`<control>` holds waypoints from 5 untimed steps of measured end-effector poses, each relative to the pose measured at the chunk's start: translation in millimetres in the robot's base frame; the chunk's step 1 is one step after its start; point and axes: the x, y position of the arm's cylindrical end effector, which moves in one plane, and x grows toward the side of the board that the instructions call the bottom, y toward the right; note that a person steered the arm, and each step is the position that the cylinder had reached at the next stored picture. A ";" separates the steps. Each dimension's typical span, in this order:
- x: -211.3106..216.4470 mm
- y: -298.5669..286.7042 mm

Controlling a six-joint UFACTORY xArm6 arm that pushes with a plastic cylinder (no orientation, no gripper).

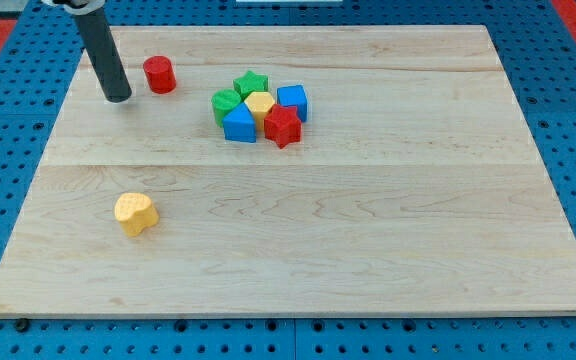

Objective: Push the red circle into the yellow hexagon

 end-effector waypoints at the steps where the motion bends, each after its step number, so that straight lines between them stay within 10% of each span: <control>1: -17.7 28.1; 5: -64.1 126.0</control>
